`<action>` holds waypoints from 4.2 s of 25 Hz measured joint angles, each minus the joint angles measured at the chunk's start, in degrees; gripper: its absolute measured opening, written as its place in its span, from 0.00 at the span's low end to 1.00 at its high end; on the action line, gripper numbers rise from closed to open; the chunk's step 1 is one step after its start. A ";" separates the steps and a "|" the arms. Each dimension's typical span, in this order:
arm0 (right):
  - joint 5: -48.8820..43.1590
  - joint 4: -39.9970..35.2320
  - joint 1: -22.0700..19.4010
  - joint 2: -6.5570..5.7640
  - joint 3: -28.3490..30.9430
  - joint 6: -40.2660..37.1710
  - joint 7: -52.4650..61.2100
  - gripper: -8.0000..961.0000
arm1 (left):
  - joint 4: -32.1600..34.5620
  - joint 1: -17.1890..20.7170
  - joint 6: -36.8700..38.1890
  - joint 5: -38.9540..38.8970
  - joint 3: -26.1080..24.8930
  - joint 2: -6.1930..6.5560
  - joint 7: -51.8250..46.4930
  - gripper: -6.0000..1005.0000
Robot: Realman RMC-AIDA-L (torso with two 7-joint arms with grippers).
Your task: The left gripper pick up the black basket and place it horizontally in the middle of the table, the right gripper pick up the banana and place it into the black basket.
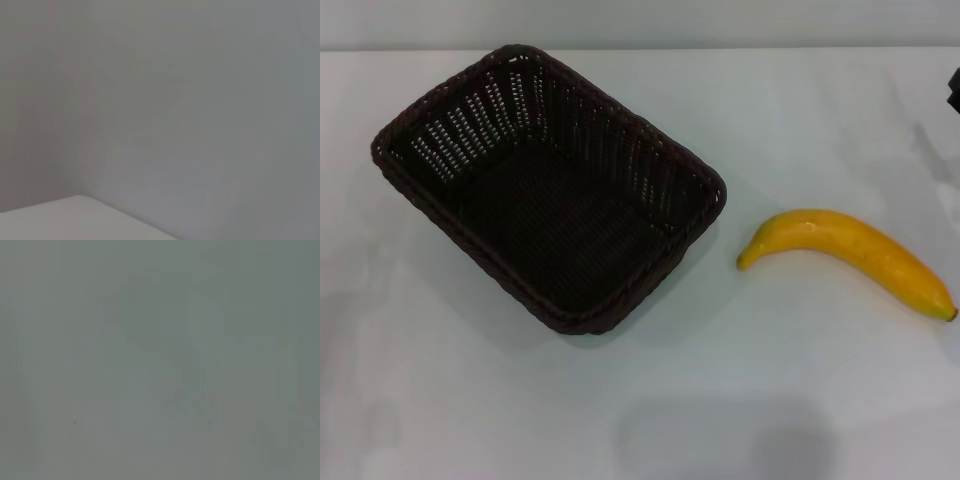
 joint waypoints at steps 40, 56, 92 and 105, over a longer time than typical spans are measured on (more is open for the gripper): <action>-0.37 0.44 -1.34 0.00 -0.62 6.41 0.35 0.91 | 33.49 -5.91 8.85 47.31 0.59 14.26 -71.38 0.87; -1.06 2.15 3.16 0.00 -0.62 6.26 0.35 0.91 | 35.32 -35.83 13.67 97.35 0.60 21.84 -82.92 0.87; -1.07 2.71 2.72 0.00 0.00 5.92 1.14 0.91 | 31.97 -38.81 23.95 111.70 4.96 10.75 -79.17 0.78; -0.64 2.33 2.26 0.00 0.00 5.85 1.14 0.91 | 32.44 -37.13 24.36 111.66 4.60 10.20 -81.52 0.56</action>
